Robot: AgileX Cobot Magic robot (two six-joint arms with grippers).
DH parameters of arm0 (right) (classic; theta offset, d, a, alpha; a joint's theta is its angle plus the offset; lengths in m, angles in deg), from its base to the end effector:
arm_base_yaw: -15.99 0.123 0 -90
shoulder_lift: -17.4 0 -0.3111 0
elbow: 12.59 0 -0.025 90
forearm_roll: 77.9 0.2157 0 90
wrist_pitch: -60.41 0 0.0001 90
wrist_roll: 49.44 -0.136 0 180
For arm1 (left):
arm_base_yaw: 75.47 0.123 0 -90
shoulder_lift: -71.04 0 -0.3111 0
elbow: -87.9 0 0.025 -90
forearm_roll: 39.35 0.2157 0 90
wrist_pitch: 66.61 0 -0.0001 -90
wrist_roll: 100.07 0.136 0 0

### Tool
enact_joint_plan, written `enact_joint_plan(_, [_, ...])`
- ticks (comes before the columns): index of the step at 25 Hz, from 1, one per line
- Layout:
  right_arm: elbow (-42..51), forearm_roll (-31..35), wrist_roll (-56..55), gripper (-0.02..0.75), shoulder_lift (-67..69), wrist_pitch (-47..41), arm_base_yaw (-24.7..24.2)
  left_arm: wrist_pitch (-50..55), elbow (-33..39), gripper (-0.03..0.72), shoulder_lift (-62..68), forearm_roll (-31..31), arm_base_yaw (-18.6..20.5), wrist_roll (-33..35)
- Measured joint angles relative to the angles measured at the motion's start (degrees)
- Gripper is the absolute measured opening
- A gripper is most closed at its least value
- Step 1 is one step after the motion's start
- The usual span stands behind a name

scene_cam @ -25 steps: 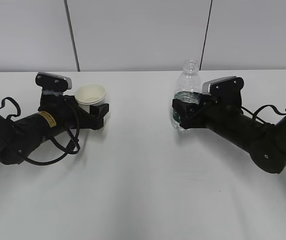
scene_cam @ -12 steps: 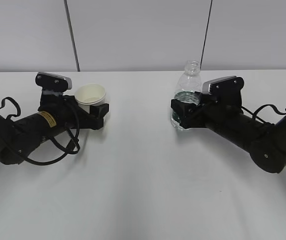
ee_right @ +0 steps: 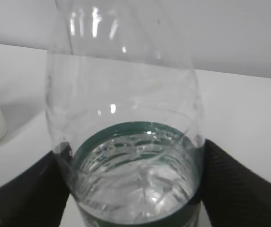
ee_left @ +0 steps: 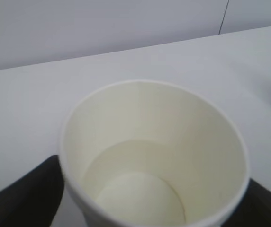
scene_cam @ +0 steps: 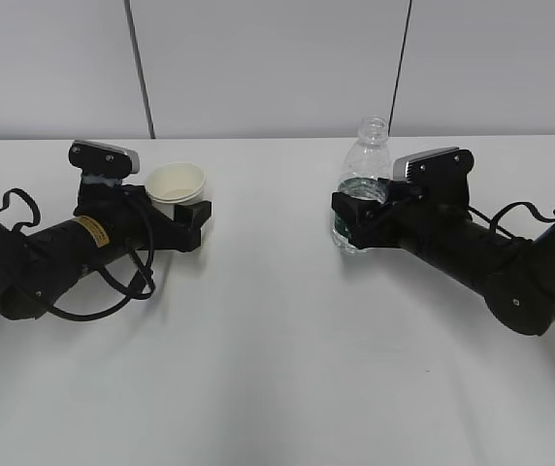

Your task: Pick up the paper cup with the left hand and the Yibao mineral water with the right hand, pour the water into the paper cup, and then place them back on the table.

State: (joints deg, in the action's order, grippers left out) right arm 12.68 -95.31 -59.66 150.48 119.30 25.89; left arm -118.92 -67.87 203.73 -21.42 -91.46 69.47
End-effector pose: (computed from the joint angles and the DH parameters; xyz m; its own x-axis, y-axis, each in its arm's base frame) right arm 0.4319 0.1107 0.1345 -0.1896 -0.0157 -0.9817 -0.4109 0.9094 0.0648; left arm 0.4189 -0.1545 0.1266 -0.2586 0.0870 -0.9620 0.4956 0.8668 -0.0549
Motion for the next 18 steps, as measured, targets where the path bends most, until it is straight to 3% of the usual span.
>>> enact_joint_plan(13, [0.00,-0.63,-0.40,0.589,0.00,0.00,0.00,0.00,0.00,0.569,0.00,0.00,0.00,0.00])
enact_joint_plan(18, [0.00,-1.80,-2.67,0.635,0.00,0.11,0.00,0.00,0.00,0.569,0.00,0.00,0.00,0.00])
